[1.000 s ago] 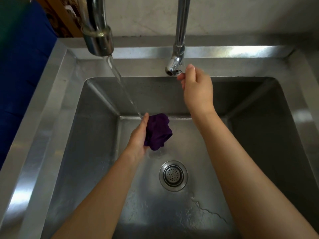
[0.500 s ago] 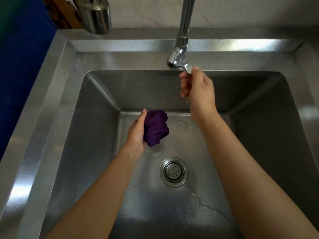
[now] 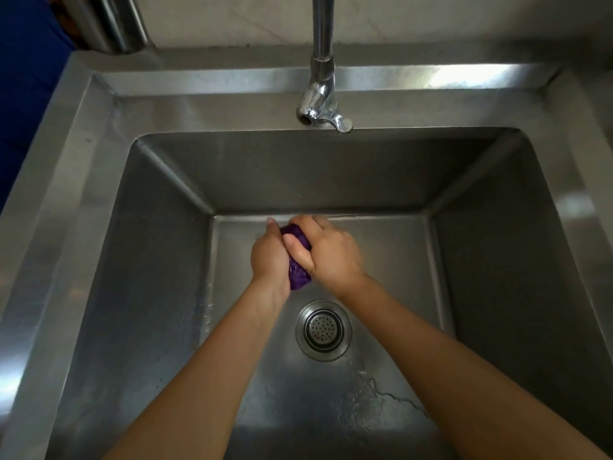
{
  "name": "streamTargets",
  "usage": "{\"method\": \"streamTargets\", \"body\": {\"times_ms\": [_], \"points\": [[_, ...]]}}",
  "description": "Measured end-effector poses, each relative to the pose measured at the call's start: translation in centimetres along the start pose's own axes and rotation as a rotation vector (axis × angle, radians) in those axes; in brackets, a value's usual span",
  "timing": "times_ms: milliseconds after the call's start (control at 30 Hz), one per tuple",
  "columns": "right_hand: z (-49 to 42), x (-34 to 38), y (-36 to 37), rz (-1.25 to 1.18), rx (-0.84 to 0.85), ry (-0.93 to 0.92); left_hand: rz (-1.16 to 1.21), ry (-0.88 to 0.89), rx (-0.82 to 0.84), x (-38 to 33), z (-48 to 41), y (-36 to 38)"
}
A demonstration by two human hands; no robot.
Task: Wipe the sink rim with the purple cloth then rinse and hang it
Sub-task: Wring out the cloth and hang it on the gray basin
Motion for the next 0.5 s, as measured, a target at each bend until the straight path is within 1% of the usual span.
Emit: {"method": "streamTargets", "body": {"times_ms": [67,167,233,300,367,433,500], "points": [[0.2,-0.1,-0.4,0.112,-0.047,0.002,-0.089,0.124,-0.088,-0.7,0.6,-0.3],[0.4,-0.6,-0.6,0.145,-0.137,0.050,-0.310,0.346,-0.178,-2.2,2.0,-0.3],[0.6,-0.9,-0.2,0.121,-0.101,0.103,-0.424,0.454,-0.201,-2.9,2.7,-0.1],[0.9,-1.5,0.3,0.037,-0.020,0.200,-0.483,0.510,-0.186,-3.0,3.0,0.0],[1.3,-2.6,0.7,-0.108,0.034,0.347,-0.508,0.563,-0.163,-2.7,3.3,0.2],[1.4,-3.6,0.7,-0.260,0.022,0.483,-0.520,0.617,-0.137,-2.4,3.6,0.5],[1.4,-4.4,0.9,-0.363,-0.032,0.558,-0.457,0.594,-0.091,-1.8,3.7,0.8]]}}
Point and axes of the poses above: each hand's wrist, its own z-axis away from the middle knuckle, its own y-axis out of the palm, x = y × z, the point moved 6 cm from there along -z, towards the middle knuckle, and after that the axes turned 1 degree about -z, right-handed, at the moved point
